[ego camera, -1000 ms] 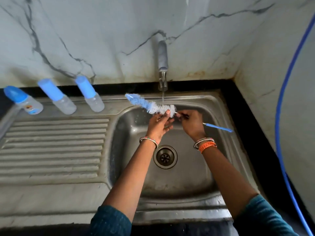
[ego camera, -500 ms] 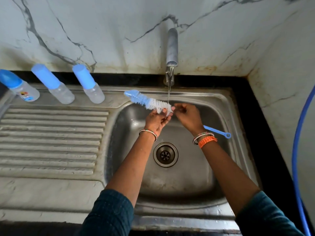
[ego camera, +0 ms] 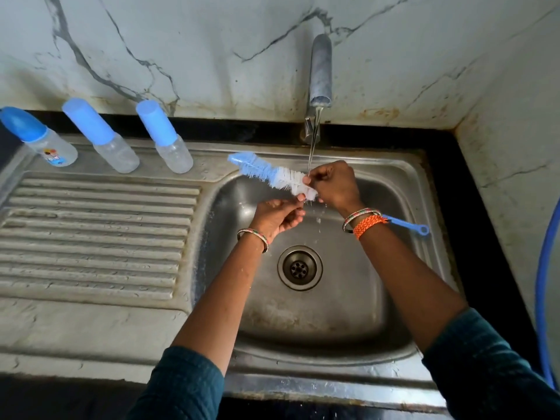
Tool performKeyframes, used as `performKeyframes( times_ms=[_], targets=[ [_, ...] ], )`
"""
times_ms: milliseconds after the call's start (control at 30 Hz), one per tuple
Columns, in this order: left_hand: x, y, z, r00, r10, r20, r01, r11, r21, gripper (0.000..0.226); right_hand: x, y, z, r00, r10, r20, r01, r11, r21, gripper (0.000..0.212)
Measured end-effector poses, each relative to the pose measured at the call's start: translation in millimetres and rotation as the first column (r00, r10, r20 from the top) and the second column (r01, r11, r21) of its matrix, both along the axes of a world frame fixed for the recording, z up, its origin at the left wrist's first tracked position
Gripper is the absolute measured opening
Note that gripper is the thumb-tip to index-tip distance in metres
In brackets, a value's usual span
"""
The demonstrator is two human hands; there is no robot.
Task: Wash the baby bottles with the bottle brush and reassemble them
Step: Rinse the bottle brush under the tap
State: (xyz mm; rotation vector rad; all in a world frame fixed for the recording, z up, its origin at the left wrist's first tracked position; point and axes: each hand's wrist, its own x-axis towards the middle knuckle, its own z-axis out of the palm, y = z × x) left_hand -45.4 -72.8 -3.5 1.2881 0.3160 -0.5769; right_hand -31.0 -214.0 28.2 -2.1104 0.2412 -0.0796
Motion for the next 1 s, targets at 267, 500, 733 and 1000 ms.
performKeyframes(
  times_ms=[267,500,733,1000],
  targets=[
    [3,3,7,0.973,0.182,-0.143,-0.223,0.904,-0.365,0.007,2,7,9,0.99,0.132,-0.039,-0.136,0.984,-0.116,0.011],
    [7,-22,19,0.947,0.267,-0.178,-0.304,0.923,-0.237,0.011,-5,-6,7,0.997,-0.074,0.001,0.074,0.993,-0.096,0.013],
    [7,-30,16,0.989,0.079,-0.124,-0.096,0.986,-0.138,0.013,-14,-23,19,0.987,0.132,-0.091,-0.14,0.986,-0.089,0.029],
    [4,-13,11,0.999,-0.028,0.034,0.026,0.998,0.055,0.02,-9,-10,22,0.952,0.244,-0.183,-0.256,0.966,-0.046,0.027]
  ],
)
